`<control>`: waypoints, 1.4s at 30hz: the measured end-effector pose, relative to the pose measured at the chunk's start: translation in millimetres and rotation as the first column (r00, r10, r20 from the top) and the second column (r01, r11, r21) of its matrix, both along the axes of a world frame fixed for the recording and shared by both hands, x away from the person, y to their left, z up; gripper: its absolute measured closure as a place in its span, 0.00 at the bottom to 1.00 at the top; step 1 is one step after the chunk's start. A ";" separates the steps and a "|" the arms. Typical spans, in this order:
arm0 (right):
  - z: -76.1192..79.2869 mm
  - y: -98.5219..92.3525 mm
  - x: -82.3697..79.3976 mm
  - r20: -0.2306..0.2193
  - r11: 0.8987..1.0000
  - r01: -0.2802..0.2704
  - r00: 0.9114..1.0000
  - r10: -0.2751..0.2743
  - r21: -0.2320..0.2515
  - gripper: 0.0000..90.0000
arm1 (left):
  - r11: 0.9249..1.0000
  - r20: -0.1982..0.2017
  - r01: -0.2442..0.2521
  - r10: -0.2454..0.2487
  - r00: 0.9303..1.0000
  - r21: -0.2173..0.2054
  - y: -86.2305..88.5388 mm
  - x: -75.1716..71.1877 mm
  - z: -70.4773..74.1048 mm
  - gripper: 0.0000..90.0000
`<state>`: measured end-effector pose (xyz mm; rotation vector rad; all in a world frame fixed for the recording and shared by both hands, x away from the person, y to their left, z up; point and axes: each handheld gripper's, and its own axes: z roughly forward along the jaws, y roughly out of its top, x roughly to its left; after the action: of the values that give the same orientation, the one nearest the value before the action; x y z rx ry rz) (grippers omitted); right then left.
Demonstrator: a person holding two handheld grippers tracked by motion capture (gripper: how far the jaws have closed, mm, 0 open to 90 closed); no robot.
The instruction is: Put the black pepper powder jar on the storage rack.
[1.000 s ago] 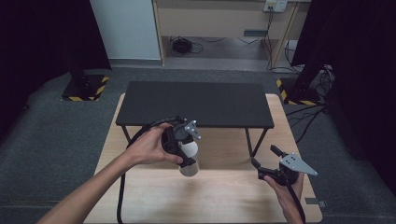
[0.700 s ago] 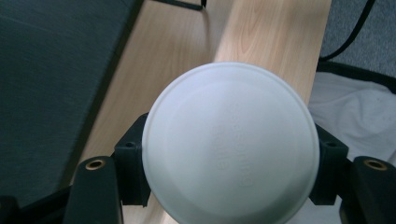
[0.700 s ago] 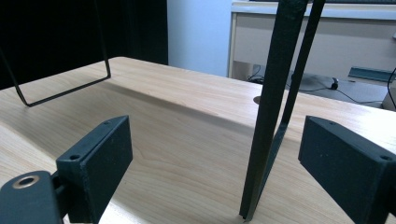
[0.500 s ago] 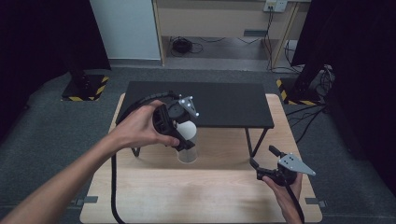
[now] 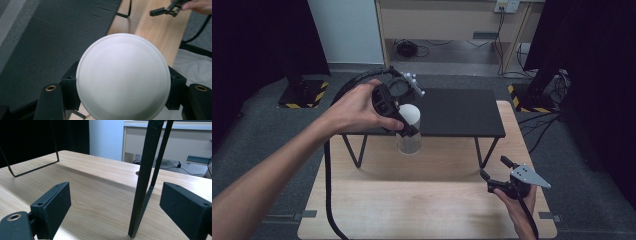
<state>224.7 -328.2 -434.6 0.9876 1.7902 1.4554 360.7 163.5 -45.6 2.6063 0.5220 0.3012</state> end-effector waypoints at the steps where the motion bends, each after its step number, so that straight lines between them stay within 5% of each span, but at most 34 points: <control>1: 0.1 0.0 -0.1 0.000 1.000 0.001 1.000 -0.001 0.000 0.11 | 1.000 0.006 -0.011 0.011 1.000 0.006 -0.3 3.2 1.1 0.37; 10: 0.3 -1.6 0.1 0.002 1.000 0.003 1.000 -0.003 0.001 0.11 | 0.995 0.019 -0.097 0.097 0.995 0.026 2.3 34.8 3.6 0.37; 26: -1.0 -7.0 -0.9 0.000 1.000 0.026 1.000 -0.026 0.015 0.12 | 0.975 0.008 -0.221 0.222 0.975 -0.034 18.1 90.9 -12.9 0.37; 42: -2.0 -9.1 -1.2 -0.003 0.999 0.036 0.999 -0.036 0.018 0.12 | 0.972 0.000 -0.232 0.232 0.973 -0.046 16.4 113.8 -28.6 0.37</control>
<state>223.5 -337.3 -436.6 1.0262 1.7551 1.4505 474.5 179.9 -74.2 2.5011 0.8251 0.3671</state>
